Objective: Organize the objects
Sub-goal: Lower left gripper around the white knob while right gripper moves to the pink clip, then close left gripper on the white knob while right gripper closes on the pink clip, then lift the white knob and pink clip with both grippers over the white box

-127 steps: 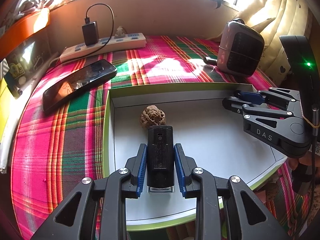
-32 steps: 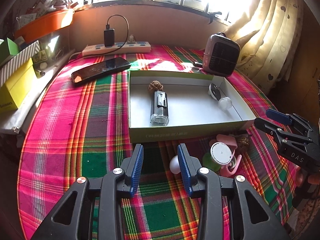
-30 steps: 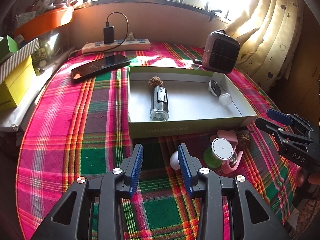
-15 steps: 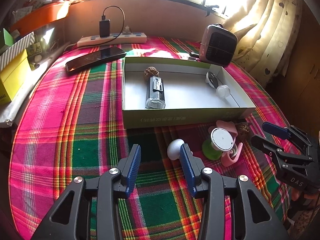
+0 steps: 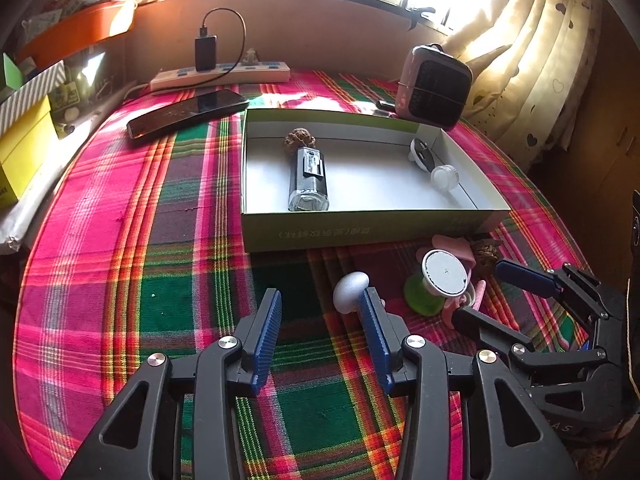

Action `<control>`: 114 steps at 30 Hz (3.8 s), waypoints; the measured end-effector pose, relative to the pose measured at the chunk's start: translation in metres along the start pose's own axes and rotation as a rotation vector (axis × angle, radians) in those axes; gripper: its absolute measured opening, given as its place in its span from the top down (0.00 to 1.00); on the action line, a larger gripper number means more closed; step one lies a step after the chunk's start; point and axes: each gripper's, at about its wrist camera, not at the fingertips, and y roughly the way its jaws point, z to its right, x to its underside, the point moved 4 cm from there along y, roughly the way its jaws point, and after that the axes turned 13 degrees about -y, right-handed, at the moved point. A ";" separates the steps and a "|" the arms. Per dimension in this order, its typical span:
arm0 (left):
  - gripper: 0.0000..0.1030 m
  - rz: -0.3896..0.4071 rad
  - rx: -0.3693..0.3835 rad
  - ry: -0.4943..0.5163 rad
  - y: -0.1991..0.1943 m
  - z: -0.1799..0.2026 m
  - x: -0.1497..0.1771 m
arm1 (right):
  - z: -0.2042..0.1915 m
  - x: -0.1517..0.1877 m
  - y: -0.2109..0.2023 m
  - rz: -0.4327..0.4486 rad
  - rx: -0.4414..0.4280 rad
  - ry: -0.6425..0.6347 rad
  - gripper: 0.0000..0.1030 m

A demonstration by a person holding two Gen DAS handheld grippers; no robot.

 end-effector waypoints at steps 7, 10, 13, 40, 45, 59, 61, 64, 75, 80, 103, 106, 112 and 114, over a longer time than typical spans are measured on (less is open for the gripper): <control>0.62 -0.008 0.013 0.003 0.002 -0.001 0.000 | 0.005 0.002 -0.001 -0.025 0.038 0.023 0.35; 0.62 -0.010 0.016 0.000 0.003 -0.003 0.000 | 0.008 0.008 -0.003 -0.045 0.055 0.035 0.35; 0.62 -0.015 0.021 0.007 0.004 -0.003 0.000 | 0.012 0.016 -0.005 -0.065 0.075 0.049 0.35; 0.57 -0.048 0.051 0.059 0.019 0.011 -0.004 | 0.024 0.025 -0.002 -0.095 0.071 0.125 0.35; 0.57 -0.041 0.053 0.053 0.018 0.011 -0.003 | 0.024 0.024 -0.002 -0.095 0.072 0.125 0.35; 0.80 -0.040 0.075 0.062 0.017 0.017 -0.003 | 0.025 0.026 -0.006 -0.073 0.054 0.117 0.66; 0.80 -0.038 0.074 0.062 0.017 0.017 -0.003 | 0.023 0.025 -0.007 -0.070 0.048 0.111 0.71; 0.80 -0.035 0.073 0.065 0.017 0.017 -0.002 | 0.021 0.025 -0.007 -0.067 0.042 0.106 0.74; 0.80 -0.035 0.073 0.066 0.016 0.016 -0.001 | 0.019 0.025 -0.007 -0.064 0.033 0.101 0.76; 0.80 -0.034 0.072 0.066 0.016 0.017 -0.001 | 0.017 0.024 -0.008 -0.060 0.025 0.095 0.76; 0.80 0.038 0.075 0.100 -0.009 0.024 -0.010 | 0.022 0.012 -0.027 0.019 0.003 0.077 0.76; 0.80 0.045 0.071 0.107 -0.012 0.026 -0.012 | 0.024 0.007 -0.030 0.030 0.004 0.074 0.76; 0.80 0.059 0.076 0.116 -0.019 0.032 -0.013 | 0.030 -0.002 -0.035 0.054 0.005 0.074 0.76; 0.80 0.065 0.080 0.119 -0.021 0.033 -0.014 | 0.031 -0.005 -0.036 0.060 0.005 0.073 0.76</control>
